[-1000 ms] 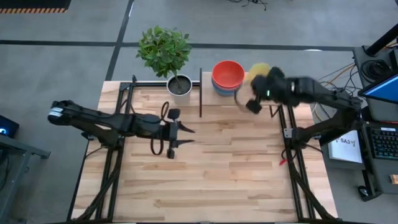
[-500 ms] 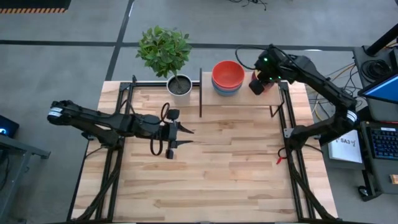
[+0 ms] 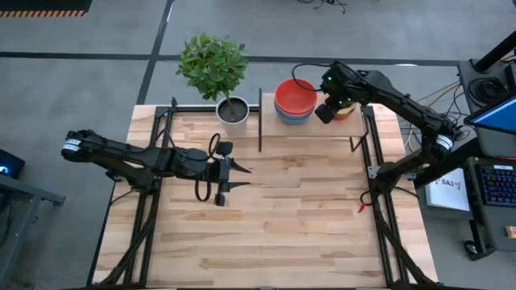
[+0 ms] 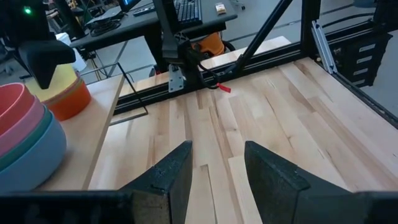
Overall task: Place and stack bowls onto a shelf
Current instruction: Stack the yellow bowl on top of the purple bowl on the shelf, then return to Home Position
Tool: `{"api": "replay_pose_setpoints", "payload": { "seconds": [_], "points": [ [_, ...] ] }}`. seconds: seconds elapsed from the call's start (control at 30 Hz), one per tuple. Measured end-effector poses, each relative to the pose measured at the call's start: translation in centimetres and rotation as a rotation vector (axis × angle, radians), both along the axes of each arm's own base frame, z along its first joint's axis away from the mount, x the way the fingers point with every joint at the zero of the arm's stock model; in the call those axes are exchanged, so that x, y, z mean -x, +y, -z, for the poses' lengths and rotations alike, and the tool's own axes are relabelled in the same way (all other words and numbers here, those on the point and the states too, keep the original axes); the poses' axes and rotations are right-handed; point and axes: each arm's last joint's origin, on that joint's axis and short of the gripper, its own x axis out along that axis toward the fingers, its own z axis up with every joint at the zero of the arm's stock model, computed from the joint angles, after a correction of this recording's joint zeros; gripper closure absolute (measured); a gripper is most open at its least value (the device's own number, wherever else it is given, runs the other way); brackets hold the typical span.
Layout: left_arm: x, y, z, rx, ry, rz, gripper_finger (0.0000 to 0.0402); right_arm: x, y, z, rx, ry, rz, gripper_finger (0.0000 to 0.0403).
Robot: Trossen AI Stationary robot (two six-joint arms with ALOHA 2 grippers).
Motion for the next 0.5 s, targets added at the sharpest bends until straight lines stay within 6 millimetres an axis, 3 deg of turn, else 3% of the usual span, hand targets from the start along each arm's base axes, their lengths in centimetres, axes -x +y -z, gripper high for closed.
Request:
{"api": "replay_pose_setpoints", "payload": {
  "seconds": [0.3,0.5],
  "points": [
    [0.0,0.0,0.1,-0.001,0.007,0.000,0.0272,0.3,0.3,-0.4,0.012,-0.013,0.001,0.0295],
    [0.1,0.0,0.2,-0.004,0.021,0.000,0.0272,1.2,1.1,-2.2,0.077,-0.128,0.039,0.0286]
  ]
}}
